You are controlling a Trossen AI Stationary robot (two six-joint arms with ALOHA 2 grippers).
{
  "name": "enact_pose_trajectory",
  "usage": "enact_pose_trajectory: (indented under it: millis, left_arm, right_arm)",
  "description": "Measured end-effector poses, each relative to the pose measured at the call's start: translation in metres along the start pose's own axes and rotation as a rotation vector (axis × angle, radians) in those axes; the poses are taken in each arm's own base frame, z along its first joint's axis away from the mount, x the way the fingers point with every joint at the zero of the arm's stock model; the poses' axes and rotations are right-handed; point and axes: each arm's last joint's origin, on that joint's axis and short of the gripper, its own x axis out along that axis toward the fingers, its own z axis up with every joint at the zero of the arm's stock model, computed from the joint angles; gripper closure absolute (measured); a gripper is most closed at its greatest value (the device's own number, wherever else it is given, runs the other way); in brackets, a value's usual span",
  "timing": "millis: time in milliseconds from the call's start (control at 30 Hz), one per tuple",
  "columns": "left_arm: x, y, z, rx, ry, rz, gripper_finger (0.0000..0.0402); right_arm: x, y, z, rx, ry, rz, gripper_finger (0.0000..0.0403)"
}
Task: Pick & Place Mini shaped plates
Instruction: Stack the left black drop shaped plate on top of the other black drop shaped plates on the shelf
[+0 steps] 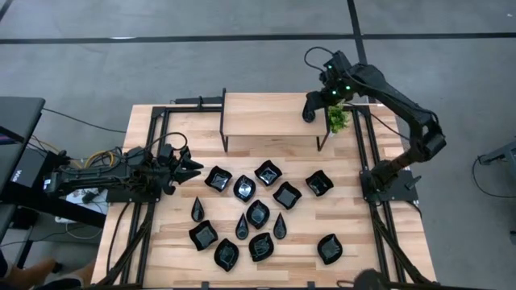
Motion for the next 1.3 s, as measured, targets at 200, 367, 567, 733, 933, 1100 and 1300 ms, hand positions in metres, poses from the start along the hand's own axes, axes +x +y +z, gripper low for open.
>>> enact_pose_trajectory:
  millis: [200,367,567,733,933,1100,1300]
  left_arm:
    - [0.000,0.000,0.000,0.000,0.000,0.000,0.0270]
    - [0.000,0.000,0.000,-0.001,0.000,0.000,0.0270]
    - [0.000,-0.001,0.001,-0.022,-0.014,-0.007,0.0270]
    - [0.000,-0.001,0.002,-0.157,-0.021,-0.008,0.0270]
    - [0.008,-0.006,0.007,-0.214,0.061,-0.078,0.0270]
    - [0.028,-0.019,0.022,-0.328,0.219,-0.204,0.0270]
    - [0.052,-0.030,0.006,-0.716,0.619,-0.238,0.0270]
  right_arm:
    - [-0.046,0.022,-0.033,-0.215,-0.082,0.076,0.0385]
    - [-0.070,0.025,-0.069,-0.312,-0.174,0.147,0.0394]
    - [-0.065,0.014,-0.126,-0.287,-0.244,0.267,0.0395]
    - [-0.049,0.005,-0.168,-0.226,-0.338,0.450,0.0395]
    - [-0.031,-0.002,-0.197,-0.188,-0.518,0.685,0.0395]
    - [-0.022,-0.010,-0.211,-0.124,-0.559,0.721,0.0395]
    - [-0.022,-0.011,-0.215,-0.134,-0.595,0.711,0.0395]
